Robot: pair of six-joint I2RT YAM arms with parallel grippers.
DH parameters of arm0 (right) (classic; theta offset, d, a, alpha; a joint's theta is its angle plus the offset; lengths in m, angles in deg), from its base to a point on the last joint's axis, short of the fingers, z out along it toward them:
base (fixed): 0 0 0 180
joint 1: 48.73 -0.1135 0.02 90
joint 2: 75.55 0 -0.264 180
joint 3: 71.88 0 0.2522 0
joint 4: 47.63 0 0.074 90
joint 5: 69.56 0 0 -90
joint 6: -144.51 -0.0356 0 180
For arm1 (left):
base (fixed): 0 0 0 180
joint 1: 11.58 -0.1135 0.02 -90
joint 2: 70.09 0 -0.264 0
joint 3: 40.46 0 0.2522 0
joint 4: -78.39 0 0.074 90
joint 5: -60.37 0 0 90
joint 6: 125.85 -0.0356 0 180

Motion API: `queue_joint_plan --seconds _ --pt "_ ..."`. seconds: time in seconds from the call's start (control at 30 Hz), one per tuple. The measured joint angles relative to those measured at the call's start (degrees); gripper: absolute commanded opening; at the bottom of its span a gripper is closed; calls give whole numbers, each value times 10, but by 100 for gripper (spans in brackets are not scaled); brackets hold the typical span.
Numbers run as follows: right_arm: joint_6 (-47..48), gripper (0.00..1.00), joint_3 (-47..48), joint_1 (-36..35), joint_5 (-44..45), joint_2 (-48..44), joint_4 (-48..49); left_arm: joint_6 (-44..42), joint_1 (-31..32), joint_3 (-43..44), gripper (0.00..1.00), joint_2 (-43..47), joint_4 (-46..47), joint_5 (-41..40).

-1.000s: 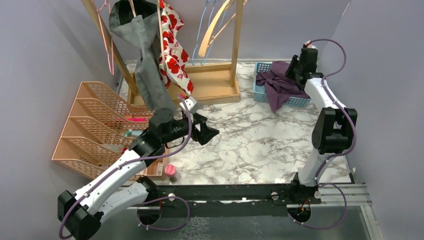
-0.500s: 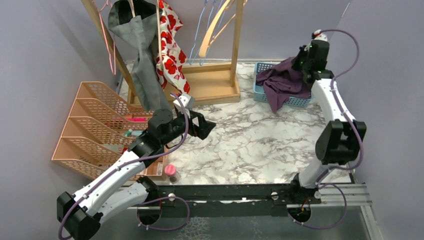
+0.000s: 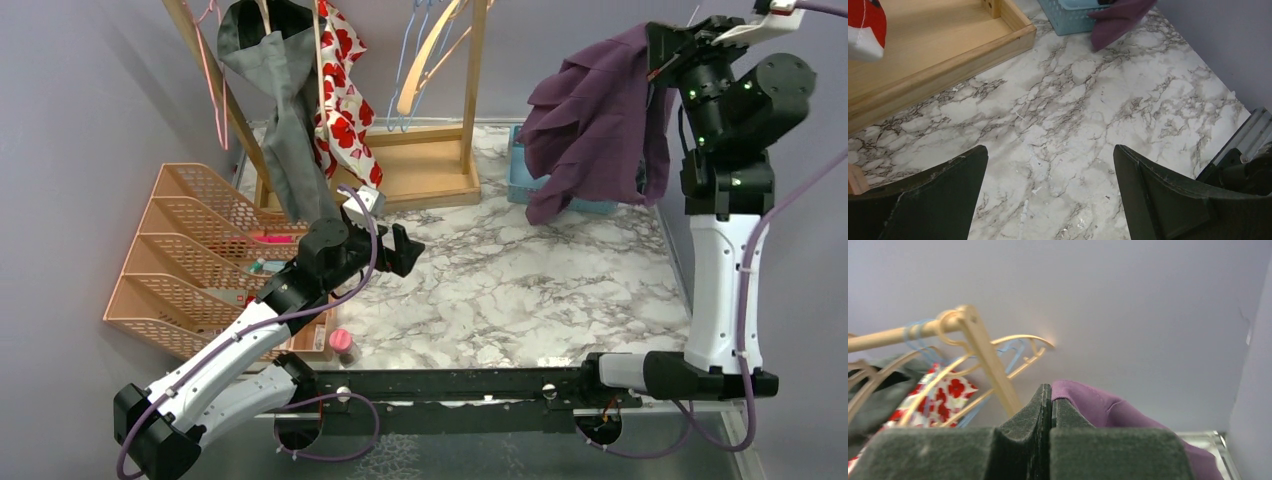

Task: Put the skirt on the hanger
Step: Place the skirt at the center of the board.

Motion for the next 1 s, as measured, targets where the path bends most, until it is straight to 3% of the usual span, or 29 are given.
queue_joint_plan --seconds 0.2,0.4,0.67,0.73,1.0 --pt "-13 1 73 0 -77 -31 -47 0 0 5 98 0 -12 -12" --pt "-41 1 62 0 -169 -58 -100 0 0 12 98 11 -26 -26" --pt "-103 1 -270 -19 -341 -115 -91 13 0 12 97 19 -30 -35" --pt "-111 1 -327 -52 -335 -100 -94 17 0 12 97 19 -31 -39" --pt "-122 1 -407 -341 -286 -46 -38 54 0 13 94 5 -45 -104"
